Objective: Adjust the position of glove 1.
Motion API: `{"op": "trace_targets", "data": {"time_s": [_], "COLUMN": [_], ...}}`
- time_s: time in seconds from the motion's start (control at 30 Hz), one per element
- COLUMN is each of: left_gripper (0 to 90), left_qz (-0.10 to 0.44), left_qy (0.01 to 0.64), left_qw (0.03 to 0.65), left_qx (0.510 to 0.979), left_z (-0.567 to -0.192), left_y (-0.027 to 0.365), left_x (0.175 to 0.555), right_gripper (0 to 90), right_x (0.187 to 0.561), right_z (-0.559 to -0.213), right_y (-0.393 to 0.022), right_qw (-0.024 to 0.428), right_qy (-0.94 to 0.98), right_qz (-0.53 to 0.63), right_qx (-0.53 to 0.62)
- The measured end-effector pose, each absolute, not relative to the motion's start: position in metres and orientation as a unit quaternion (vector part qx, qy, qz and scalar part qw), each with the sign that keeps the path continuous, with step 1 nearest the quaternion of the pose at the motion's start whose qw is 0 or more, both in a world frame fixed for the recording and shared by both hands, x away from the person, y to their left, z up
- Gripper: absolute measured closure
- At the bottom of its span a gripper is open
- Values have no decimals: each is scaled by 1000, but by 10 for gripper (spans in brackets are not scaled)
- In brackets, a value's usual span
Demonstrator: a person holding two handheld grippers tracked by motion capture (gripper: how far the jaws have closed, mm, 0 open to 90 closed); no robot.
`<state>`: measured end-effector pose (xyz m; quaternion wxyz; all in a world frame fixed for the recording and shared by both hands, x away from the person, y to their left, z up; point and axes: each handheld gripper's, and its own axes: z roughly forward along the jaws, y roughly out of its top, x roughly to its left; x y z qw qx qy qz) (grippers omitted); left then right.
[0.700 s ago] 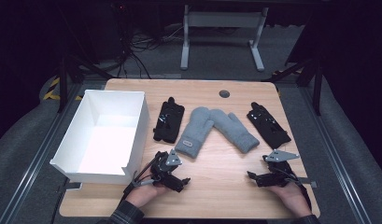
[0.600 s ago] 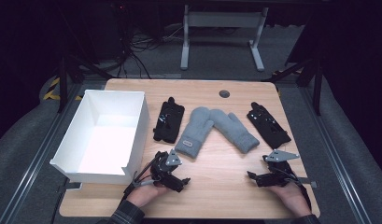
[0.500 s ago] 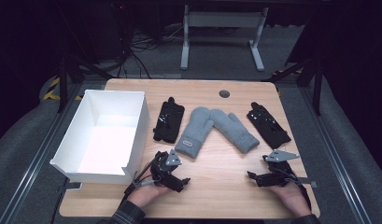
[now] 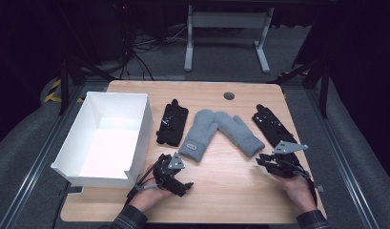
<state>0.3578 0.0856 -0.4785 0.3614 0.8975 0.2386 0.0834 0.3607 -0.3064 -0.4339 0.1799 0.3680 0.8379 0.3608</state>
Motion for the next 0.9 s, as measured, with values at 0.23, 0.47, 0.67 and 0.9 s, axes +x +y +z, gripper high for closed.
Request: {"op": "trace_targets", "data": {"time_s": [0.23, 0.47, 0.67, 0.9], "left_gripper": [0, 1, 1, 1], "left_qz": [83, 83, 83, 84], "left_qy": [239, 239, 239, 240], "left_qw": [362, 361, 361, 361], "left_qx": [897, 898, 898, 897], "left_z": [-479, -478, -478, -478], "left_y": [86, 86, 86, 86], "left_x": [358, 358, 358, 357], "right_gripper": [900, 900, 900, 900], "right_x": [388, 413, 430, 430], "right_z": [-426, -423, -432, -436], "right_y": [-296, -292, -291, -292], "right_qw": [188, 194, 185, 174], "right_qy": [836, 833, 840, 844], "right_qz": [366, 367, 352, 343], "right_qx": [363, 365, 369, 373]}}
